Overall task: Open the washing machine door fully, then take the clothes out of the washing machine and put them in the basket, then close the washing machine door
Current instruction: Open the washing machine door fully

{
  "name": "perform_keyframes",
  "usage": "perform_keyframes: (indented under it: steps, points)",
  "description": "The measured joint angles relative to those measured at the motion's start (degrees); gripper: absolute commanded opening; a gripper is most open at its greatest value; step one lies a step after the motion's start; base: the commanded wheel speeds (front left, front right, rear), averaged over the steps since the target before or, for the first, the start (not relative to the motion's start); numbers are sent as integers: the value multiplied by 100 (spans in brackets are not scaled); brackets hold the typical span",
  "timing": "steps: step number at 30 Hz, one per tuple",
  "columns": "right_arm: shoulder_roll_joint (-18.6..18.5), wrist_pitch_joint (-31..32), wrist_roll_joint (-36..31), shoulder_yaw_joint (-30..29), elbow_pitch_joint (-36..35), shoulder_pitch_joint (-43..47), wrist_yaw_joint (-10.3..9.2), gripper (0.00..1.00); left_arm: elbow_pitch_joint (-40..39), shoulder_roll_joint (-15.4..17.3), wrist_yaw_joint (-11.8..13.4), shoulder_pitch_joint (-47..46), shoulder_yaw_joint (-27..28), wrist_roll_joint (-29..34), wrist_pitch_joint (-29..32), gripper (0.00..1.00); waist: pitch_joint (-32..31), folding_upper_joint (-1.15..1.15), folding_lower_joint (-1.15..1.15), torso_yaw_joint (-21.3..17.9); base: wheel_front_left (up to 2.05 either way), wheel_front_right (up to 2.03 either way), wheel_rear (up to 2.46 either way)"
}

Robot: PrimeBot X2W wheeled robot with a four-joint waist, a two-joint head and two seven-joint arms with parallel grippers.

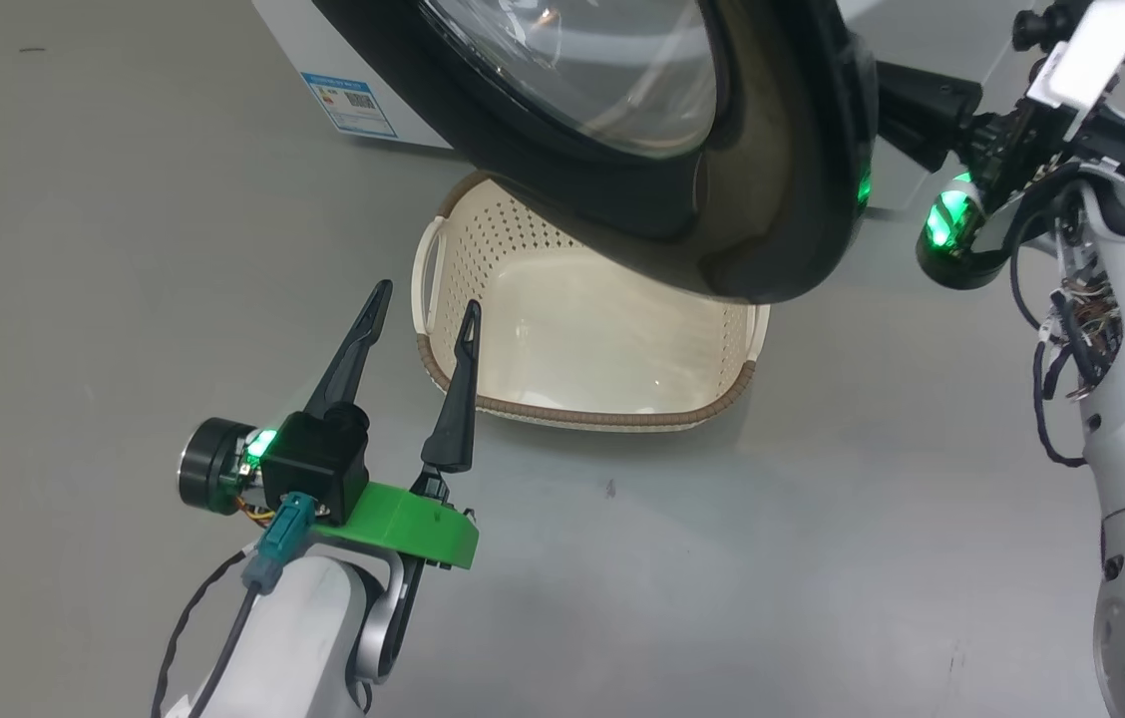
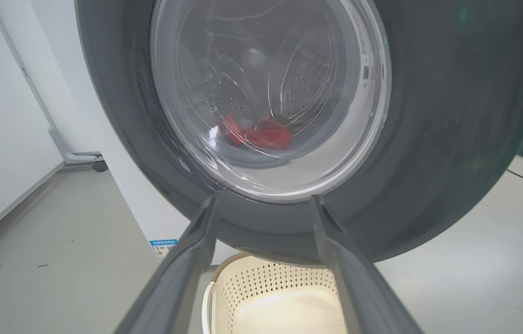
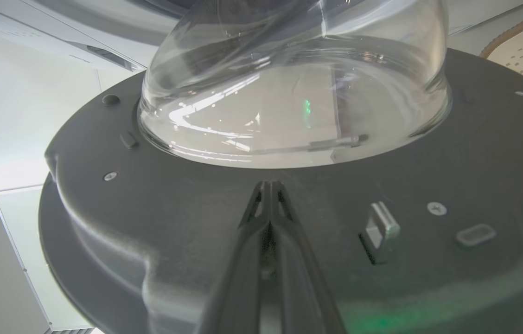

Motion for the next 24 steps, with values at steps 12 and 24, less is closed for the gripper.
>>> perform_keyframes:
  steps: [12,24]
  points:
    - [216,125,46,240,19,620,100,0,190,5,1,349,-48,-70,0,100,-536,0,0,165,0,0,0]
    - [367,85,46,547,4,1161,147,0,372,15,1,714,-70,-111,1,100,-1029,0,0,447,0,0,0]
